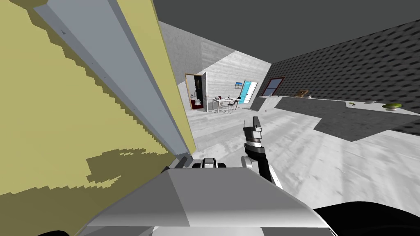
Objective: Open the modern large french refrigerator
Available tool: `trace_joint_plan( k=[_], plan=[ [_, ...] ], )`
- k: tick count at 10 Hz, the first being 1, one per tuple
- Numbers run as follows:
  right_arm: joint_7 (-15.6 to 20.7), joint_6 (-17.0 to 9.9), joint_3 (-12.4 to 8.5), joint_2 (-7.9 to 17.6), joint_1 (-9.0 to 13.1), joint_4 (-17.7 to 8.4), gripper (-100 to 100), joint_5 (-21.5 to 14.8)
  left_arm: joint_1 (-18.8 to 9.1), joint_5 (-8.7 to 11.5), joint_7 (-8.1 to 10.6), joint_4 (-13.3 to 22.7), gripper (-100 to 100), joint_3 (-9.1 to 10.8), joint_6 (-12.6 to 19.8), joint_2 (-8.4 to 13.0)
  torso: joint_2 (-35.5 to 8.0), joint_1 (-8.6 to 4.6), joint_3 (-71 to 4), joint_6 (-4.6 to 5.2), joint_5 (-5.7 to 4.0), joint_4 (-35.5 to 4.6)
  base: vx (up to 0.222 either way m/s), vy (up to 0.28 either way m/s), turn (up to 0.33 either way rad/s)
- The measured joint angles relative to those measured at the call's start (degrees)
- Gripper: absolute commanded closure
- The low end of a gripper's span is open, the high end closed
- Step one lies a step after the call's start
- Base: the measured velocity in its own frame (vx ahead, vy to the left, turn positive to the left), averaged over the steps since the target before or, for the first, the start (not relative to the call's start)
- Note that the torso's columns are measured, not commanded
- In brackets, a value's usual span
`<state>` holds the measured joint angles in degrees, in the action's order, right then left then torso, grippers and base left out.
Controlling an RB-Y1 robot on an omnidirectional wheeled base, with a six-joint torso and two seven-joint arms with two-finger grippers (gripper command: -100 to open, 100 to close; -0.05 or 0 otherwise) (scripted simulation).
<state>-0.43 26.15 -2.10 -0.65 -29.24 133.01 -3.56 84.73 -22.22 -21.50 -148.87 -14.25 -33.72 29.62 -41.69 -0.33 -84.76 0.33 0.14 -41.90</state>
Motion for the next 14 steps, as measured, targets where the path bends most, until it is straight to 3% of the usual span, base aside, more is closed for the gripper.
trace_joint_plan(
  k=[1,3,4,7,12,14],
  plan=[
    [0.0,0.0,0.0,0.0,0.0,0.0,0,0.0,1.8,-1.4,-0.71,0.3,100,-0.89,-1.9,-1.3,0.0,-0.06,0.0,-0.04,-0.09,-0.1,-0.01,0.038,-0.114],
    [0.0,0.0,0.0,0.0,0.0,0.0,0,0.0,4.8,-2.3,-0.98,0.3,100,-1.39,-3.9,-2.0,-0.2,0.02,0.0,-0.34,-0.12,-0.2,0.013,-0.002,0.028],
    [0.0,0.0,0.0,0.0,0.0,0.0,0,0.0,5.9,-2.5,-1.06,0.0,-100,-1.54,-4.1,-2.1,-0.3,0.0,0.0,-0.3,-0.11,-0.2,-0.041,-0.052,-0.412],
    [0.0,0.0,0.0,0.0,0.0,0.0,0,0.0,9.8,2.5,-1.85,1.1,-100,1.93,-7.1,-3.3,-0.7,0.21,0.3,-0.29,-0.12,-0.4,-0.058,-0.051,-0.313],
    [0.0,0.0,0.0,0.0,0.0,0.0,0,0.0,13.4,10.3,-2.65,3.0,-100,5.61,-10.6,-4.4,-0.5,0.48,0.1,-0.38,-0.11,-0.4,-0.033,-0.049,-0.217],
    [0.0,0.0,0.0,0.0,0.0,0.0,0,0.0,16.1,13.3,-3.27,3.6,-100,7.59,-12.9,-5.2,-0.6,0.4,0.2,-0.36,-0.12,-0.4,-0.028,-0.036,-0.148]
  ],
)
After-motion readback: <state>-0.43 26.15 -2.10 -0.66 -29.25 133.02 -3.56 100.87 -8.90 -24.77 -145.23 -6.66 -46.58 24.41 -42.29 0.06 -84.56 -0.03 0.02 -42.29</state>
